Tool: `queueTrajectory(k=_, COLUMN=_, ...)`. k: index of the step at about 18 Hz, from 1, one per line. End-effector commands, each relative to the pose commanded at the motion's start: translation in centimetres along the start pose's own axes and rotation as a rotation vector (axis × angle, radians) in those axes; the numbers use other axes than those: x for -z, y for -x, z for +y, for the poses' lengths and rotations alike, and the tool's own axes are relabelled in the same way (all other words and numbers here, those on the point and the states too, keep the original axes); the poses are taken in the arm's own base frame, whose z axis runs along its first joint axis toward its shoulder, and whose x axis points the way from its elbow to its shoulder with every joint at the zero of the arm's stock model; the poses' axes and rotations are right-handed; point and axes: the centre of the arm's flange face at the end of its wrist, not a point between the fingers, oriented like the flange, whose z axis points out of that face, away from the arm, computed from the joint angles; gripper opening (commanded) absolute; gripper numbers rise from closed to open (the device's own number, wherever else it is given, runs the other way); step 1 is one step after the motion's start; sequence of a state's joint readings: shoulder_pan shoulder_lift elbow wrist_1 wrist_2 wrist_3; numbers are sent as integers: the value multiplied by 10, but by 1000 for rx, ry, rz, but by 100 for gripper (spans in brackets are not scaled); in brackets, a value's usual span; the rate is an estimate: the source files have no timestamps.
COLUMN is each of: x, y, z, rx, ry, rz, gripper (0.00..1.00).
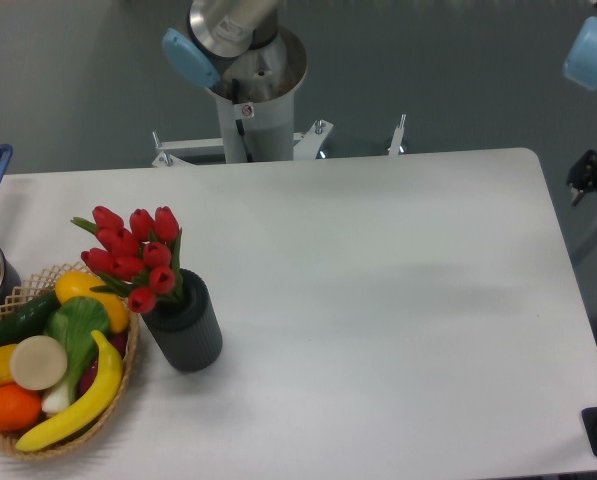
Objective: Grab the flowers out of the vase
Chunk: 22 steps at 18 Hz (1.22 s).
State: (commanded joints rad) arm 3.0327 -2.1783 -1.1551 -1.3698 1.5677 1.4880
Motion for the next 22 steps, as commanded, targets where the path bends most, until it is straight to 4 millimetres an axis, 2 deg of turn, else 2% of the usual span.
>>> queueTrajectory(k=4, x=8, y=0, z=-2, rx=-37, ry=5, rz=-16, gripper=100)
queueTrajectory(k=7, x=6, y=-3, z=-4, rx=-69, ry=22, rz=-14, gripper=100)
queueTrajectory(k=11, x=23, y=-15, z=5, rx=-58, ry=20, rz=-29, gripper=100)
queueTrajectory(k=14, x=10, y=-23, z=1, rx=-54, ry=23, rz=-6, gripper=100)
queueTrajectory(k=15, x=4, y=-27, z=2, rx=-46, ry=15, rz=-12, gripper=100)
queueTrajectory(k=17, x=9, y=-41, z=4, rx=26, ry=-31, rz=-54, gripper=100)
queueTrajectory(k=19, x=-3, y=-52, z=-1, rx=90, ry=-104, rz=-54, gripper=100)
queueTrajectory(k=22, x=7, y=-82, z=-7, rx=100, ry=-199, rz=-74, gripper=100)
